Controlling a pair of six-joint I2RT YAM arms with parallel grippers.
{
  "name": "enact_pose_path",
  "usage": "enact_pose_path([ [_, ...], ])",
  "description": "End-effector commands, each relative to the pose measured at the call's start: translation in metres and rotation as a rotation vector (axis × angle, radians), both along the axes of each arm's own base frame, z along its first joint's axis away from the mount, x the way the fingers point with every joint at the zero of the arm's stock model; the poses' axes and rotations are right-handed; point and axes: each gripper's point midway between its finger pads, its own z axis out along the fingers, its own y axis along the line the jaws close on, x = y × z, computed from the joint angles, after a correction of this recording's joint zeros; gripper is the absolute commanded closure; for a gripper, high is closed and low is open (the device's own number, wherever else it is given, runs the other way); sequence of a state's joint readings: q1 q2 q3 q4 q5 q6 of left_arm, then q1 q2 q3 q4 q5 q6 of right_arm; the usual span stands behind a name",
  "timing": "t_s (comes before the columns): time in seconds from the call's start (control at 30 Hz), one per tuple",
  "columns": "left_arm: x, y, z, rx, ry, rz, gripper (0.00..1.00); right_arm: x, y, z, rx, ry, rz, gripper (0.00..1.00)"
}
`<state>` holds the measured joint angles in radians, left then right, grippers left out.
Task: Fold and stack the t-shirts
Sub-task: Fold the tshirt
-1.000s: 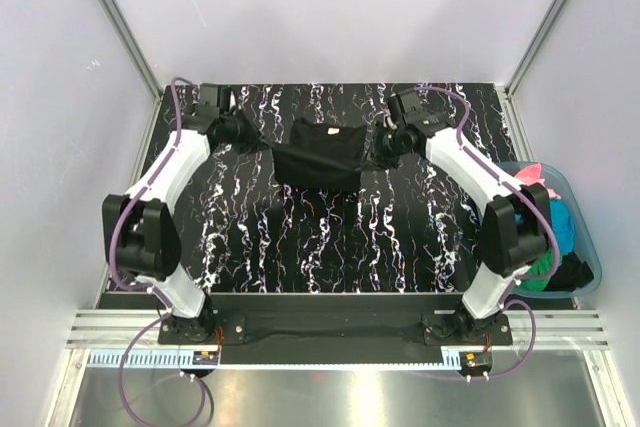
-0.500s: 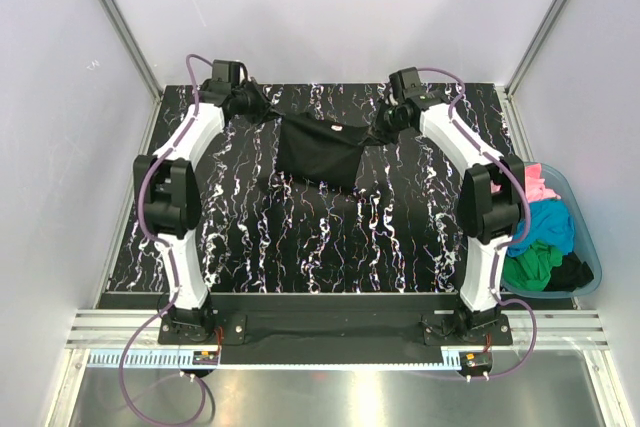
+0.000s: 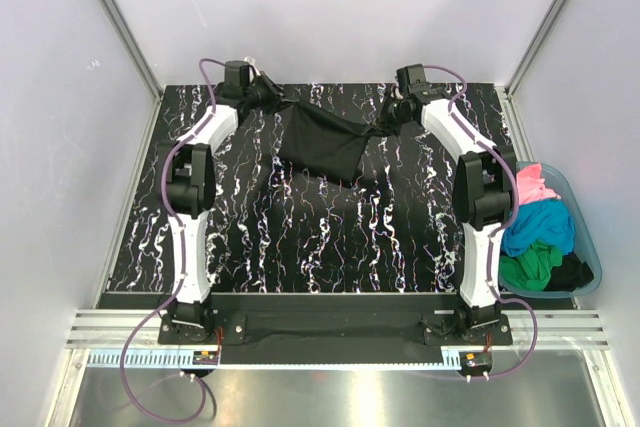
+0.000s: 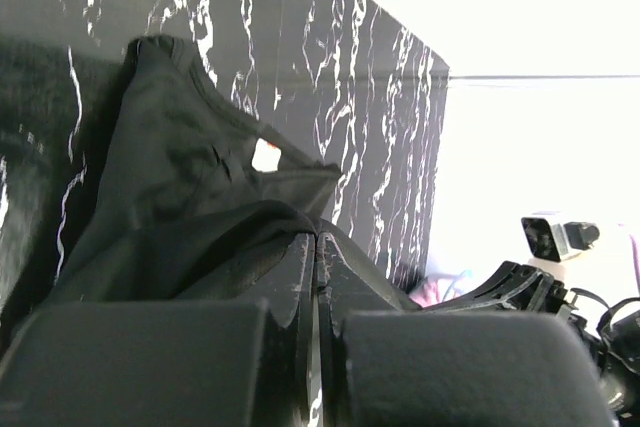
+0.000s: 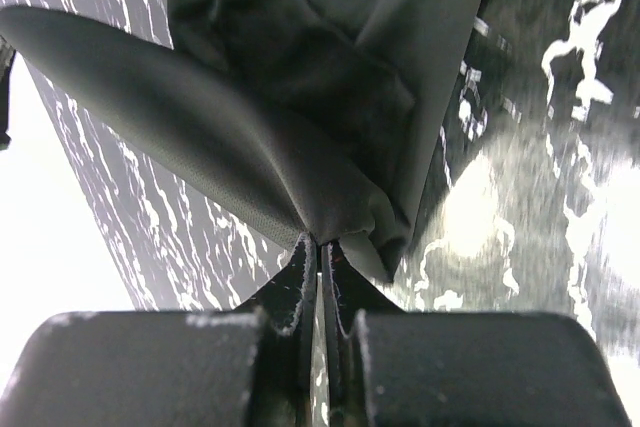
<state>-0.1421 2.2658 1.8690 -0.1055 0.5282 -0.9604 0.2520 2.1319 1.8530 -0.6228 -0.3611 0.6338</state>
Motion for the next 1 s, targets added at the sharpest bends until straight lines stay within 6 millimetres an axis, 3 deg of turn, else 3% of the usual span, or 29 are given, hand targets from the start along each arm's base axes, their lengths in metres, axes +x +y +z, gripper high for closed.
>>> enact_pose_path([
  [0.0,0.025,-0.011,0.04,-0.057,-0.164,-0.015,1.0,0.031,-0.001,0.016,0.05,-0.088,-0.02,1.0],
  [0.07,0.032,-0.016,0.045,-0.071,-0.189,-0.028,1.0,0.04,-0.004,0.017,0.063,-0.097,-0.038,1.0],
  [0.1,0.035,-0.02,0.032,-0.074,-0.175,-0.037,1.0,0.044,-0.006,0.009,0.062,-0.085,-0.047,1.0],
  [0.17,0.041,-0.023,0.032,-0.075,-0.192,-0.041,0.97,0.054,-0.009,0.011,0.068,-0.094,-0.065,0.96],
  [0.2,0.045,-0.024,0.02,-0.072,-0.18,-0.04,0.93,0.058,-0.011,0.003,0.069,-0.086,-0.071,0.89],
  [0.23,0.049,-0.024,0.023,-0.074,-0.191,-0.039,0.83,0.065,-0.011,0.008,0.078,-0.104,-0.076,0.84],
  [0.3,0.054,-0.021,0.021,-0.065,-0.199,-0.033,0.76,0.076,-0.019,-0.002,0.077,-0.094,-0.097,0.73],
  [0.33,0.057,-0.02,0.015,-0.054,-0.203,-0.033,0.73,0.08,-0.022,0.001,0.075,-0.1,-0.106,0.7],
  [0.37,0.06,-0.019,0.022,-0.045,-0.227,-0.034,0.66,0.083,-0.026,0.0,0.081,-0.095,-0.123,0.69],
  [0.5,0.063,0.01,0.015,0.007,-0.2,-0.011,0.56,0.077,-0.028,-0.002,0.083,-0.084,-0.13,0.58],
  [0.53,0.062,0.018,0.012,0.04,-0.202,-0.012,0.56,0.07,-0.028,-0.013,0.076,-0.059,-0.129,0.54],
  [0.57,0.06,0.024,0.019,0.06,-0.208,-0.012,0.56,0.066,-0.029,-0.014,0.077,-0.061,-0.122,0.52],
  [0.6,0.053,0.033,0.004,0.096,-0.15,-0.006,0.56,0.06,-0.026,-0.009,0.094,-0.069,-0.101,0.49],
  [0.67,0.043,0.043,0.001,0.202,-0.149,-0.024,0.55,0.045,-0.025,-0.025,0.083,-0.033,-0.067,0.43],
  [0.73,0.021,0.048,-0.031,0.29,-0.082,-0.071,0.55,0.03,-0.022,-0.037,0.078,0.006,-0.029,0.42],
  [0.77,0.013,0.049,-0.031,0.317,-0.074,-0.081,0.55,0.024,-0.018,-0.036,0.097,0.014,-0.006,0.42],
  [0.8,-0.005,0.051,-0.057,0.361,-0.015,-0.118,0.55,0.02,-0.017,-0.039,0.099,0.025,0.005,0.42],
  [0.83,-0.012,0.053,-0.064,0.376,0.005,-0.126,0.55,0.012,-0.018,-0.047,0.088,0.041,0.016,0.43],
  [0.97,-0.037,0.048,-0.083,0.375,0.034,-0.18,0.55,-0.004,-0.019,-0.039,0.089,0.036,0.034,0.44],
])
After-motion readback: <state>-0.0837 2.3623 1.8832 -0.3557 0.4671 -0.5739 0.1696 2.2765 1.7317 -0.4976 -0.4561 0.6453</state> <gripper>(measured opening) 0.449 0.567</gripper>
